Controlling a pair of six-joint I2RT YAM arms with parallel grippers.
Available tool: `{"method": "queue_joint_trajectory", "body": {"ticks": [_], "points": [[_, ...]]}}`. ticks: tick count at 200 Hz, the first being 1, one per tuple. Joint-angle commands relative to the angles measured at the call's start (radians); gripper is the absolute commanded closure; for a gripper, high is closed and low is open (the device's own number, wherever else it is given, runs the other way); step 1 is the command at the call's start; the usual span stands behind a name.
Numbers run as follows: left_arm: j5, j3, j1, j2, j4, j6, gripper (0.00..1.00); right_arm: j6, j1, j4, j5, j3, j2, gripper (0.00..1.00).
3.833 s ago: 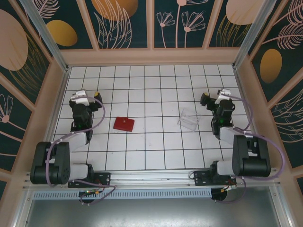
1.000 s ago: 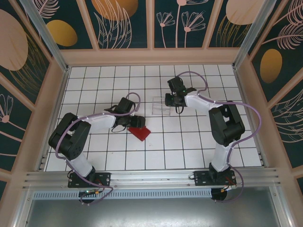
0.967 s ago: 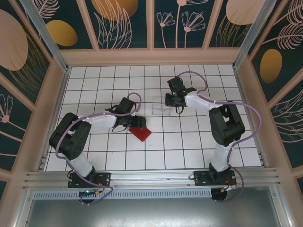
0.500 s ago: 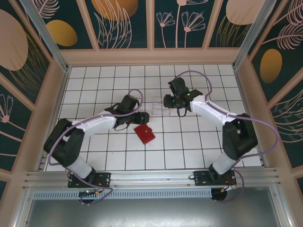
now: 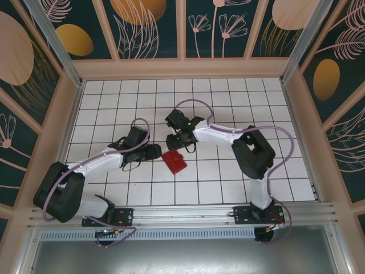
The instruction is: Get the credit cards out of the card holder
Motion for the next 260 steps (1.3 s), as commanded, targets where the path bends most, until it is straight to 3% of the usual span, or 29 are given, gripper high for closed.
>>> {"method": "queue_joint_trajectory", "body": {"ticks": [1, 76, 108, 192, 219, 260], "points": [[0.084, -0.047, -0.002, -0.024, 0.036, -0.064, 0.40, -0.005, 0.001, -0.053, 0.022, 0.042, 0.046, 0.58], [0.169, -0.027, -0.073, 0.029, 0.118, -0.092, 0.43, 0.183, 0.052, -0.025, -0.023, -0.156, -0.100, 0.58], [0.192, 0.004, -0.098, 0.087, 0.142, -0.098, 0.45, 0.211, 0.059, -0.055, 0.059, -0.190, -0.171, 0.55], [0.224, 0.130, -0.134, 0.241, 0.164, -0.082, 0.51, -0.274, 0.021, 0.050, -0.007, -0.408, -0.393, 0.58], [0.128, 0.180, -0.133, 0.242, 0.108, -0.069, 0.52, -0.359, 0.033, 0.083, -0.069, -0.440, -0.416, 0.60], [0.096, 0.171, -0.040, 0.192, 0.057, -0.050, 0.52, -0.481, 0.096, 0.074, -0.076, -0.415, -0.381, 0.60]]}}
